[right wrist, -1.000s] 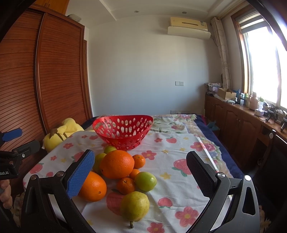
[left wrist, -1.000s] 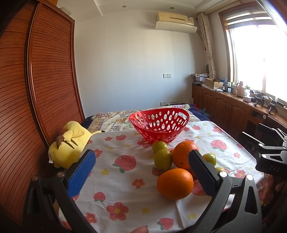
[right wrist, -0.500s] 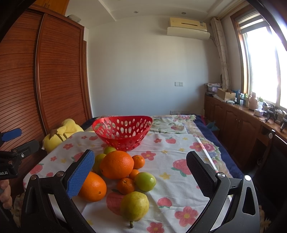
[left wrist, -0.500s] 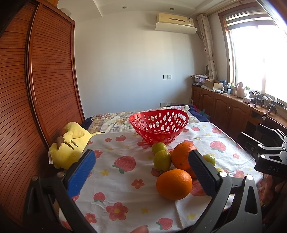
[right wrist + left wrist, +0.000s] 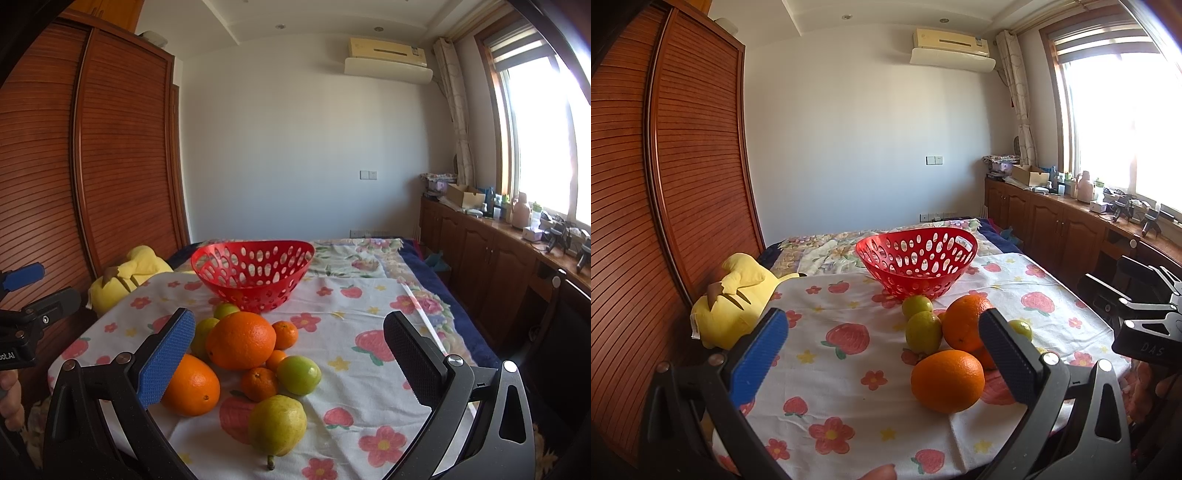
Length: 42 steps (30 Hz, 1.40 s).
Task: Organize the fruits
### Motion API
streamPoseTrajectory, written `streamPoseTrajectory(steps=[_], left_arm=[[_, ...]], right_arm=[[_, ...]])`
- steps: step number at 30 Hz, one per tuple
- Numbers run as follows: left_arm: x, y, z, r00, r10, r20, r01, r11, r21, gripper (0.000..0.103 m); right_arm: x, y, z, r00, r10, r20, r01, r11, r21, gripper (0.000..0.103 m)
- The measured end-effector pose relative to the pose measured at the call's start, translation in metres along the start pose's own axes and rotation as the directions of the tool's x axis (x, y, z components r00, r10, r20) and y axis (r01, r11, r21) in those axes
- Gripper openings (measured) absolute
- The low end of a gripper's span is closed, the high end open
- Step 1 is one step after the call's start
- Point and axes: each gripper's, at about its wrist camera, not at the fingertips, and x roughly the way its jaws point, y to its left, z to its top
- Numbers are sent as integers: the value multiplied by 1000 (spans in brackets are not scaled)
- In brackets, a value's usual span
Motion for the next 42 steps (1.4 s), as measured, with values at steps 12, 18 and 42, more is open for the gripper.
streamPoseTrajectory(steps=[12,18,42], left_arm=[[-1,0,0,1000,-1,3,1,1000,-1,103],[-2,-1,0,1000,-2,3,2,1000,-1,103],[54,-4,-48,983,-92,-159,90,996,-20,103]], right_arm=[[-1,0,-1,1000,1,1,-1,1000,0,103],[-3,0,0,1000,1,0,-1,1000,-2,103],[45,-7,-43,989,34,-141,-37,999,-15,103]])
